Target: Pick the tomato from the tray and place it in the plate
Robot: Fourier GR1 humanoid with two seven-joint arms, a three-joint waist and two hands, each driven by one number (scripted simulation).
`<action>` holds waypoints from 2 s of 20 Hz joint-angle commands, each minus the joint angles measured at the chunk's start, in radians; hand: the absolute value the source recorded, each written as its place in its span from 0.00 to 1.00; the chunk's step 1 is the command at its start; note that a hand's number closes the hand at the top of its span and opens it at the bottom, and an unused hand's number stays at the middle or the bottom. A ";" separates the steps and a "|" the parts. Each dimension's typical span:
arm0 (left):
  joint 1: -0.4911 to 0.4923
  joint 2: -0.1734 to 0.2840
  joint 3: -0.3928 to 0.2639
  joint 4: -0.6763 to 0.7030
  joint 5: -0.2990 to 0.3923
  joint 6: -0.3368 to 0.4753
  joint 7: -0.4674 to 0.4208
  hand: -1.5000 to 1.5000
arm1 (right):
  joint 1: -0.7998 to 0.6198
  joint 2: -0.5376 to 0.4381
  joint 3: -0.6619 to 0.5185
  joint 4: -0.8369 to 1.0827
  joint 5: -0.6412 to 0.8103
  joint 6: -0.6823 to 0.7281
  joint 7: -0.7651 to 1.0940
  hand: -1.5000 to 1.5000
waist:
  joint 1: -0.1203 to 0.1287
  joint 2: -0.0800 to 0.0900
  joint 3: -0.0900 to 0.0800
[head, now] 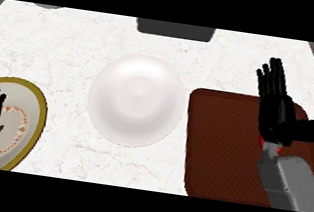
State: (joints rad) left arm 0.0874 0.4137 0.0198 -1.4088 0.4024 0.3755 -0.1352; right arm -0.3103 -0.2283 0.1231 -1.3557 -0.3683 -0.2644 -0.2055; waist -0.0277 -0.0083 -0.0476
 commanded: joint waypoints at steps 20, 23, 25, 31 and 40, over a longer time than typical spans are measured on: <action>-0.330 -0.016 -0.294 -0.030 -0.236 -0.074 0.216 0.50 | -0.093 -0.116 0.182 0.378 0.753 -0.778 0.595 0.00 | 0.015 0.002 0.044; -0.304 -0.014 -0.280 -0.011 -0.246 -0.087 0.168 0.50 | -0.055 -0.189 0.194 0.276 0.873 -0.766 0.725 0.00 | 0.007 -0.001 0.043; -0.307 -0.008 -0.264 -0.010 -0.235 -0.090 0.176 0.50 | -0.054 -0.212 0.230 0.198 0.961 -0.690 0.874 0.00 | -0.009 -0.008 0.041; -0.318 0.003 -0.246 0.024 -0.224 -0.109 0.182 0.50 | -0.071 -0.301 0.255 0.101 0.924 -0.285 1.182 0.00 | -0.025 -0.013 0.037; -0.303 -0.001 -0.243 -0.016 -0.223 -0.139 0.184 0.50 | -0.075 -0.433 0.194 -0.189 0.779 0.071 1.523 0.00 | 0.008 -0.001 0.045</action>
State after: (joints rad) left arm -0.2371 0.4252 -0.2159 -1.4117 0.1817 0.2492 0.0689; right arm -0.3725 -0.6139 0.3507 -1.4488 0.4716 -0.3597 1.1169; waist -0.0333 -0.0137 -0.0044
